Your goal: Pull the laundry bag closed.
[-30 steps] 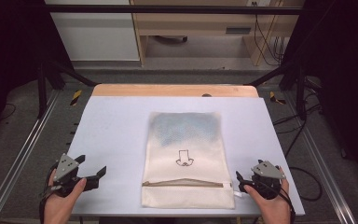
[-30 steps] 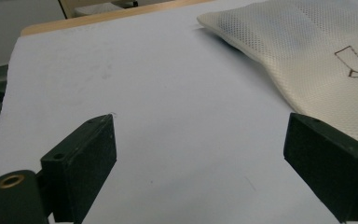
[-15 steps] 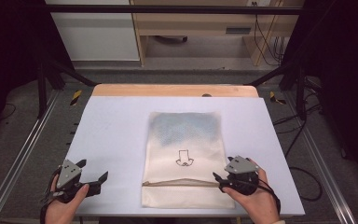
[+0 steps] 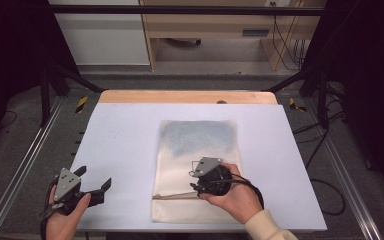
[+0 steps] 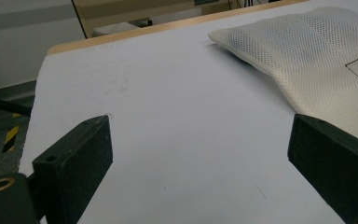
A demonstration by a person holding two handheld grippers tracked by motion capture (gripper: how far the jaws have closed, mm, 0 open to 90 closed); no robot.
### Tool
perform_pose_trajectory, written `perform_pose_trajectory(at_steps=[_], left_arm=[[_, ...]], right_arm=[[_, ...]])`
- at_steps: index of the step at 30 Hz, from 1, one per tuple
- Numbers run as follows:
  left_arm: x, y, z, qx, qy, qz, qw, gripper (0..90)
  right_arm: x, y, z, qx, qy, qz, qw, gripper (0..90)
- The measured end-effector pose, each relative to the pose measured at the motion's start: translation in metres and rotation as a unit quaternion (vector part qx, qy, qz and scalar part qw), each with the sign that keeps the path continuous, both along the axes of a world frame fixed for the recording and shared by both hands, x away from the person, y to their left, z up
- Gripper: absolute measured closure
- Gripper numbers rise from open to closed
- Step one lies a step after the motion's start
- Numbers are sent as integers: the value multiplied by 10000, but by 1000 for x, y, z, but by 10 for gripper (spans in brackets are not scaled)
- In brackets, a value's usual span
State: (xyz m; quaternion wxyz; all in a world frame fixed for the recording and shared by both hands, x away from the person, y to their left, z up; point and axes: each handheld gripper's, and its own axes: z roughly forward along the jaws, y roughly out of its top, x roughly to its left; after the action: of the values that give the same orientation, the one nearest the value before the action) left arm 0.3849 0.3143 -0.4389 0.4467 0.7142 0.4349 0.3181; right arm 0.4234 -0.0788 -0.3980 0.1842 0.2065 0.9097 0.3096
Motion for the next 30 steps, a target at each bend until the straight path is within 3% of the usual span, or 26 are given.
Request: perform_pose_trajectory(at_steps=[8,14,17,22,30], left_arm=[[2,-3,-3,72,142,-1,9999,76],[7,-8,-5,155,188,-74,9997,83],[10,-8,-4,223,150,-66,9996,83],[13,-6,-5,123,199,-46,9997,83],[13,-8,-5,116,227,-115,9996,83]], right_arm=[[7,38,1,-269,245,461,9983,466],[9,48,3,-337,316,650,9968,541],[9,54,1,-384,420,872,9946,607],[11,68,-5,-362,614,1130,9910,726],[8,97,-18,-442,762,1446,9856,749]])
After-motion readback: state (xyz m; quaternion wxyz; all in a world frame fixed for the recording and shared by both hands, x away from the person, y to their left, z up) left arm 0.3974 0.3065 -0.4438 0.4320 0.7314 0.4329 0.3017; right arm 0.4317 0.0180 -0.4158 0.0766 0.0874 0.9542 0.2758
